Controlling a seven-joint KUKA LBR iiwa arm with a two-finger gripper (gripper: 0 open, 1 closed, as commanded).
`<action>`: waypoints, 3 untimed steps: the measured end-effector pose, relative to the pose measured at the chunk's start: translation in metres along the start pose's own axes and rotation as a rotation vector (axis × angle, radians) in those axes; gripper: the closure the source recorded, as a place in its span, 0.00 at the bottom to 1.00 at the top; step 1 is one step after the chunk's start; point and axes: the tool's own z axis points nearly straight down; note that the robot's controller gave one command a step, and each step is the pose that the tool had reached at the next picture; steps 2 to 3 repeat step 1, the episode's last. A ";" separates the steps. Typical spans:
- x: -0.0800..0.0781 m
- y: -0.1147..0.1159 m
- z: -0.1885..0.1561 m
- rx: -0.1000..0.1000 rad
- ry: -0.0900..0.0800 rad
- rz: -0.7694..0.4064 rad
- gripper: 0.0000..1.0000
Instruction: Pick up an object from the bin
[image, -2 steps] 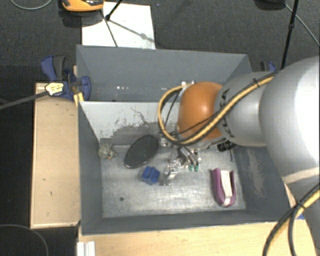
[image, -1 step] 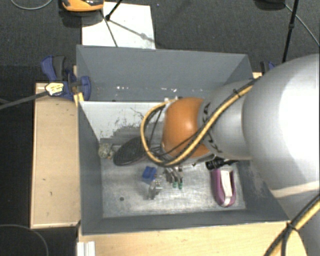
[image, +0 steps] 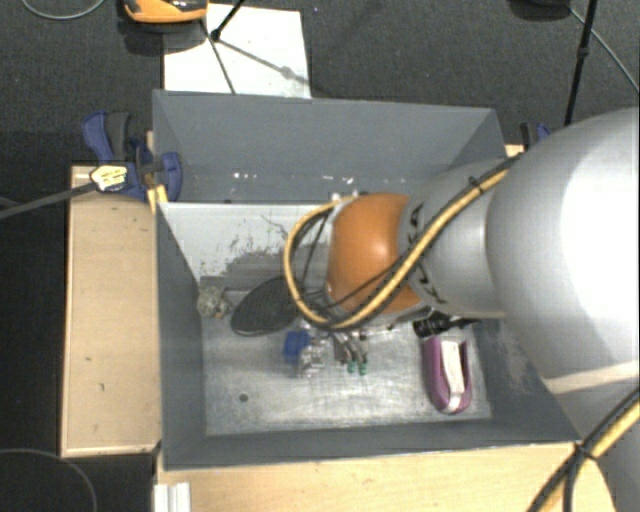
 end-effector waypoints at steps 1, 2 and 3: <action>0.015 -0.025 -0.153 -0.001 -0.006 -0.011 1.00; 0.015 -0.025 -0.153 -0.001 -0.006 -0.011 1.00; 0.015 -0.025 -0.153 -0.001 -0.006 -0.011 1.00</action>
Offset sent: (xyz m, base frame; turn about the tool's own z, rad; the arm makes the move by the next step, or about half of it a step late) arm -0.0190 -0.0234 0.1475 -0.0145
